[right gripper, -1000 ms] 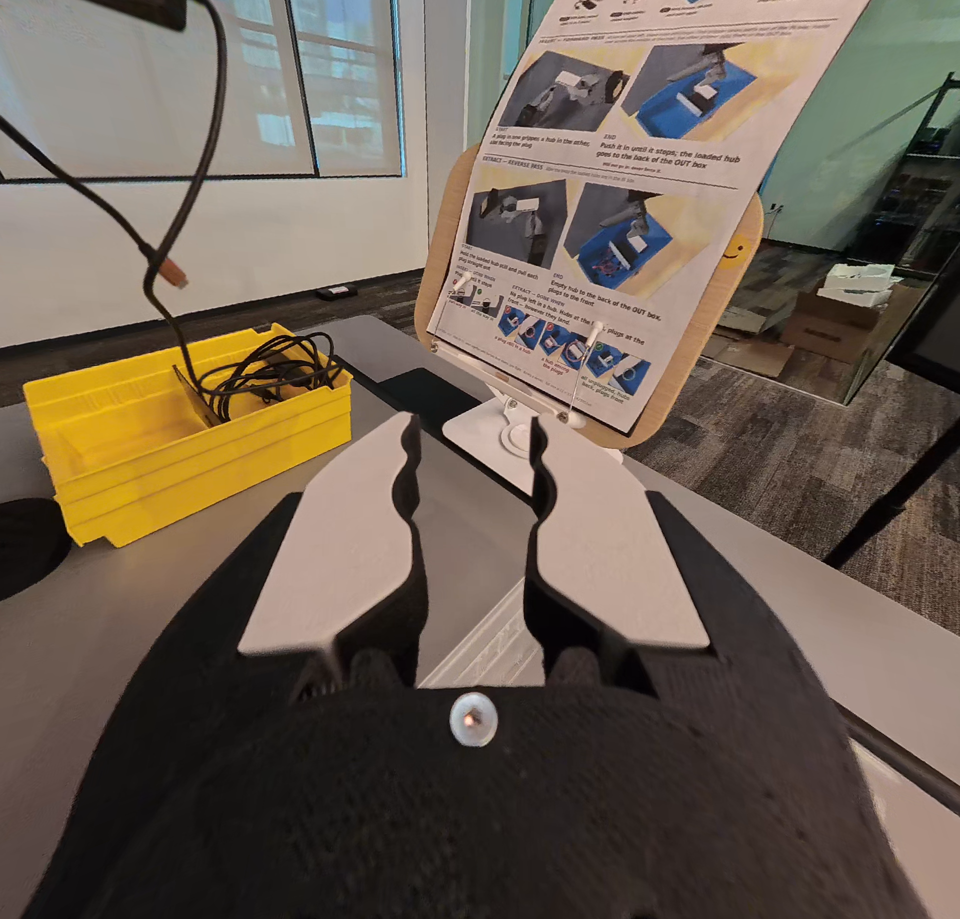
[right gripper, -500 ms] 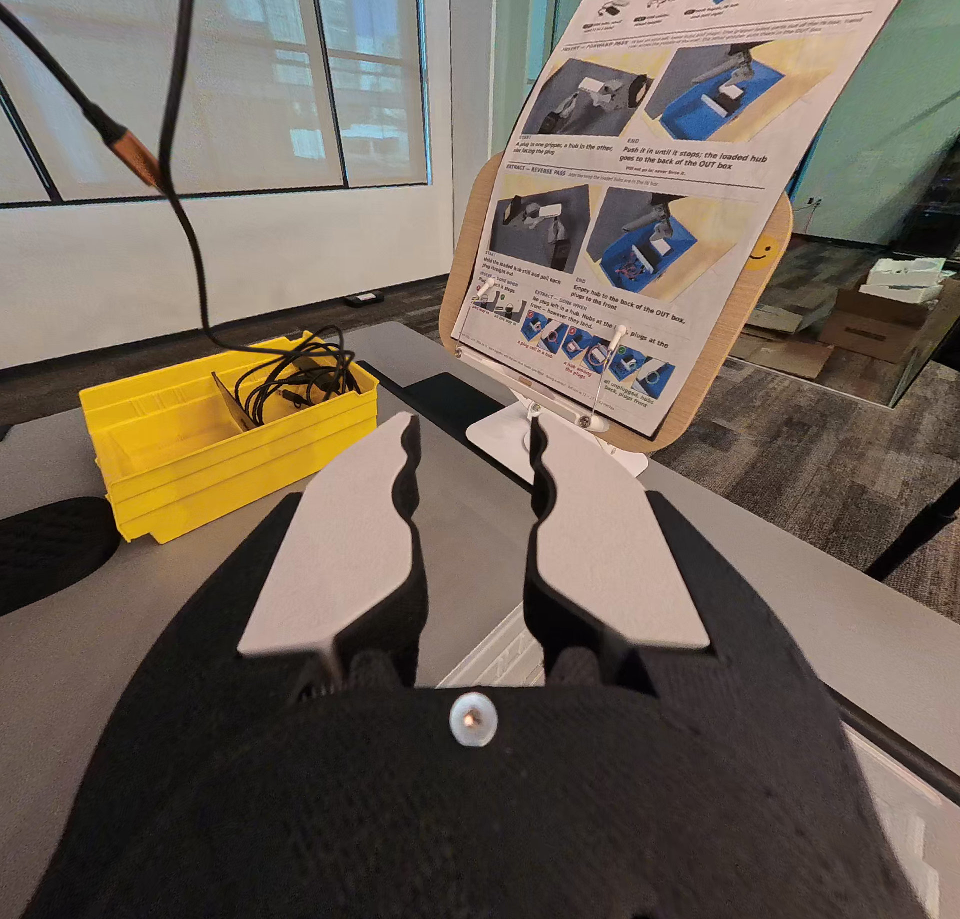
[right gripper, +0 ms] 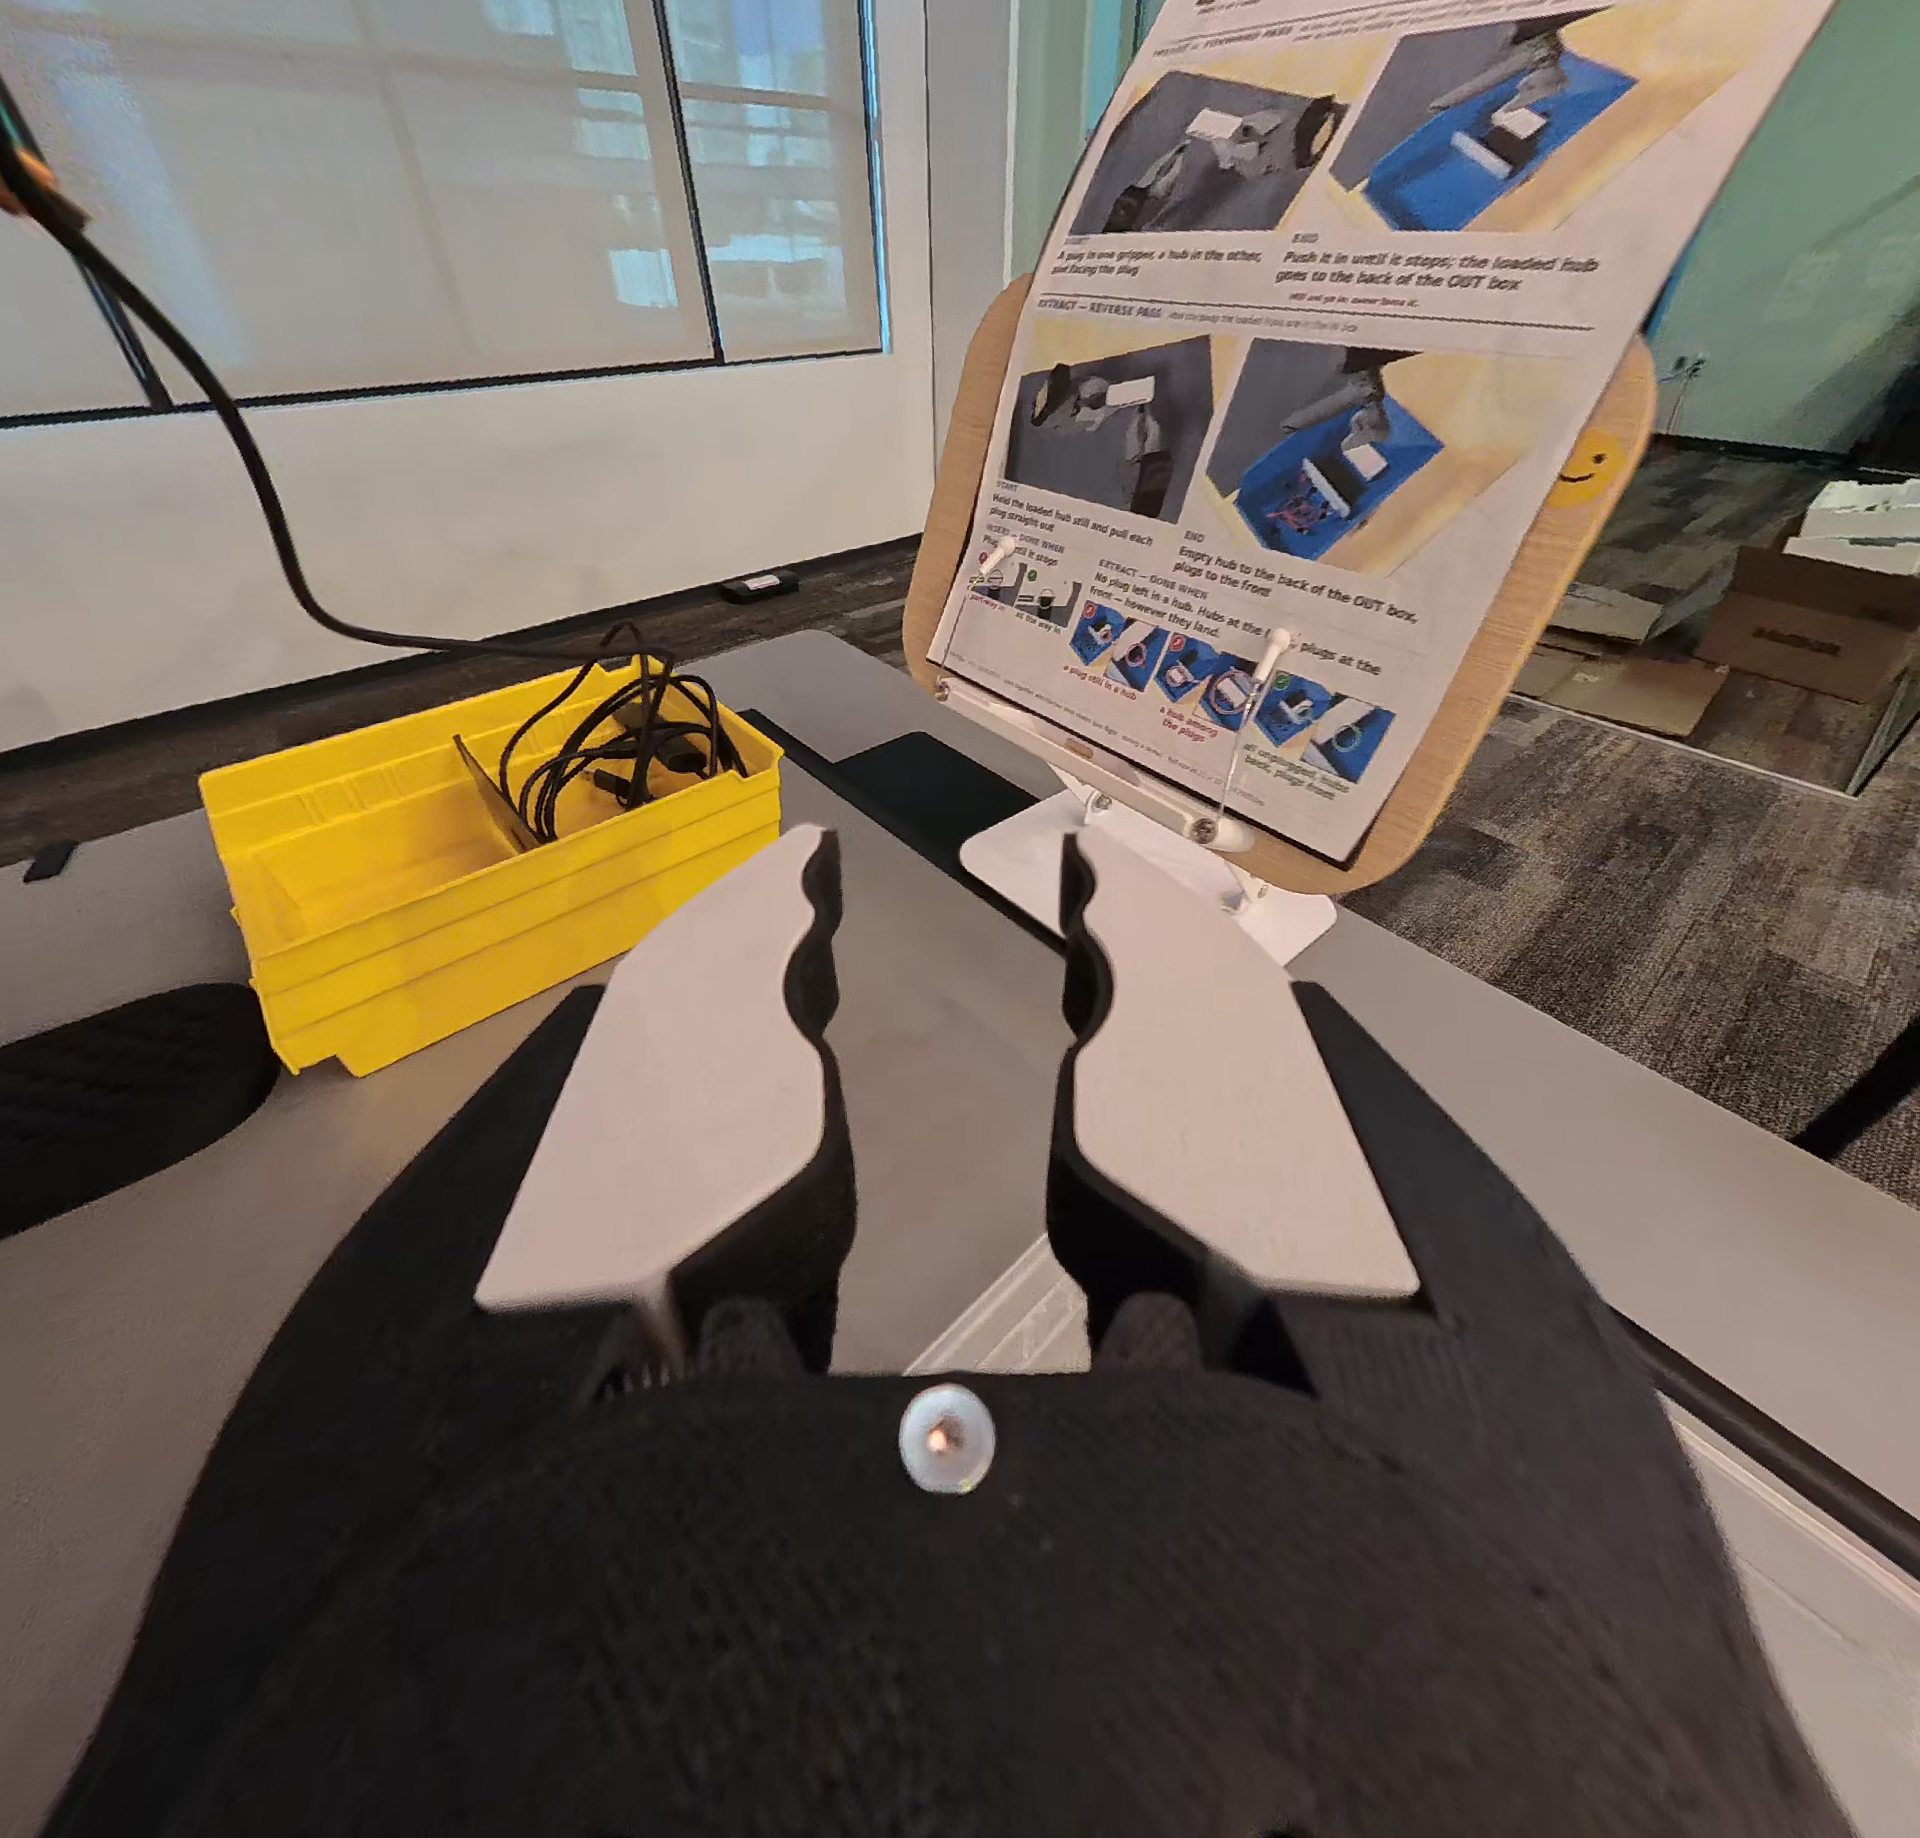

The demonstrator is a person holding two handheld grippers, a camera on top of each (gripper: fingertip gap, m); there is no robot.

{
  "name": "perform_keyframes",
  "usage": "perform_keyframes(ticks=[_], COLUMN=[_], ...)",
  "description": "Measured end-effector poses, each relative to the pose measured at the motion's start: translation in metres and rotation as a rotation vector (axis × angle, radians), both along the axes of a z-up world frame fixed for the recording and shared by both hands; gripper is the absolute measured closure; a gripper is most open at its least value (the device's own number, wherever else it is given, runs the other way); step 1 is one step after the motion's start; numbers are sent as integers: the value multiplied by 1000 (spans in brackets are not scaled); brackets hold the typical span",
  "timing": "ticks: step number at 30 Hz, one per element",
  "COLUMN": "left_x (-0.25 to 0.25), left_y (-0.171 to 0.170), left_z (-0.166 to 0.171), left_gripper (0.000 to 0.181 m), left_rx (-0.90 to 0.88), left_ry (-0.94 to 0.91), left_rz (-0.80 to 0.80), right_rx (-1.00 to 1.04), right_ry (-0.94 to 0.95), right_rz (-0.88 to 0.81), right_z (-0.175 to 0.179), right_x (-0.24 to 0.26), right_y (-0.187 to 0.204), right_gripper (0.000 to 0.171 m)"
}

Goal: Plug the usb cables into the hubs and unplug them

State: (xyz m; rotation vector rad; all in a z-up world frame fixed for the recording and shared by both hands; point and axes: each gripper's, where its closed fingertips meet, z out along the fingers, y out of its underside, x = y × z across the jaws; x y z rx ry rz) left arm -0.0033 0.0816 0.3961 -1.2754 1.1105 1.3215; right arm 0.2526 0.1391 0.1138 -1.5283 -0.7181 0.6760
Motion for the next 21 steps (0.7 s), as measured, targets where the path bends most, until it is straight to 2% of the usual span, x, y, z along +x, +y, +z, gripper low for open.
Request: perform_keyframes(ticks=[5, 9, 16, 21], left_x=[1, 8, 41, 55], left_y=[3, 6, 0, -2], left_z=[-20, -51, -119, -134], left_gripper=[126, 126, 126, 126], left_rx=[-25, -72, -108, -108], left_ry=[-14, 16, 125, 127], left_rz=[-26, -54, -155, -188], right_rx=[25, 108, 191, 58], right_ry=[-48, -37, 132, 258], right_rz=[61, 133, 275, 507], right_z=[-3, 10, 47, 51], right_x=[-31, -57, -69, -75], right_y=[-11, -30, -68, -91], right_gripper=[130, 131, 130, 109])
